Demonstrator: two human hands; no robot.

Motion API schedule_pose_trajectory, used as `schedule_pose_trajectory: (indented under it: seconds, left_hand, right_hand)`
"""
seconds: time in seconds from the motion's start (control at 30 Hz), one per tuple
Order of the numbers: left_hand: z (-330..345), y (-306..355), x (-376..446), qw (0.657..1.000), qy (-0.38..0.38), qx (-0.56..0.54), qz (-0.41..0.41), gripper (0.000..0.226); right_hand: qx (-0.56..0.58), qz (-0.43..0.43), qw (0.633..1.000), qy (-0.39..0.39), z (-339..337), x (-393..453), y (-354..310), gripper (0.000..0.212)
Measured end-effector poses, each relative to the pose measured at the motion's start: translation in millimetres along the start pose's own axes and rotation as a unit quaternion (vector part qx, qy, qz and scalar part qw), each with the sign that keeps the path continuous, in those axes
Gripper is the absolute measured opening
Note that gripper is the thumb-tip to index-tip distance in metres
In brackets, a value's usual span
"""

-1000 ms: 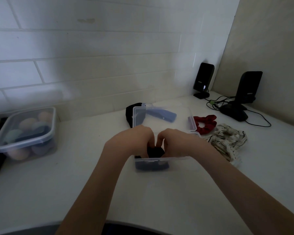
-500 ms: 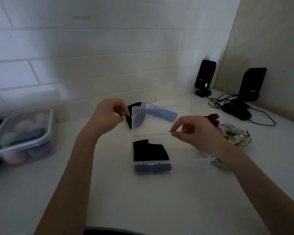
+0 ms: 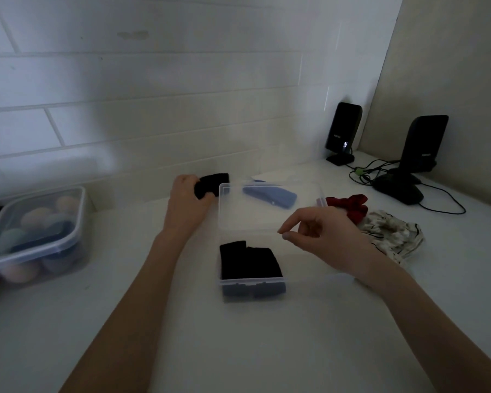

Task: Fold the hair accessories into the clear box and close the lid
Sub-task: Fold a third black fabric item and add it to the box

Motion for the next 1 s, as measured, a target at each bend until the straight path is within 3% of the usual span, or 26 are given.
schedule_pose_trajectory:
  seconds: [0.13, 0.3, 0.37, 0.57, 0.7, 0.77, 0.87, 1.0]
  left_hand:
    - [-36.5, 16.7, -5.7, 0.979, 0.15, -0.135, -0.012, 0.006]
    - [-62.9, 32.2, -16.2, 0.901, 0.201, -0.386, 0.011, 0.013]
    - [-66.9, 38.0, -14.1, 0.887, 0.157, -0.434, 0.018, 0.01]
    - [-51.7, 62.4, -16.2, 0.829, -0.11, -0.548, 0.032, 0.008]
    - [-38.1, 82.3, -28.3, 0.82, -0.228, -0.522, 0.06, 0.019]
    - [-28.1, 89.7, -33.5, 0.816, -0.266, -0.508, 0.073, 0.024]
    - [-15.1, 96.6, -38.9, 0.821, -0.273, -0.494, 0.085, 0.025]
    - [-8.1, 100.8, -42.6, 0.826, -0.255, -0.501, 0.051, 0.022]
  right_hand:
    - [0.001, -0.005, 1.0, 0.022, -4.1, -1.8, -0.8, 0.009]
    - [0.012, -0.017, 0.999, 0.046, -7.7, -2.4, -5.8, 0.007]
    - [0.021, -0.025, 0.998, 0.056, -8.7, -0.1, -9.8, 0.008]
    - [0.022, -0.039, 0.995, 0.092, -23.5, 11.9, -34.5, 0.014]
    - [0.024, -0.003, 0.999, 0.026, -17.9, 28.3, -50.6, 0.035]
    - [0.011, 0.007, 1.0, -0.028, -6.4, 30.5, -55.5, 0.038]
    - [0.097, 0.021, 0.992, -0.074, 7.9, 21.9, -53.5, 0.032]
    - [0.212, 0.031, 0.977, -0.003, 1.7, 13.7, -43.2, 0.021]
Point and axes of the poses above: each hand's wrist, its own x-axis towards the middle knuckle, its own z-axis out of the palm, y = z × x, the point moved 5 cm from there along x, towards the middle knuckle, and after that the axes turned 6 degrees about -y, right-handed, at the moved point
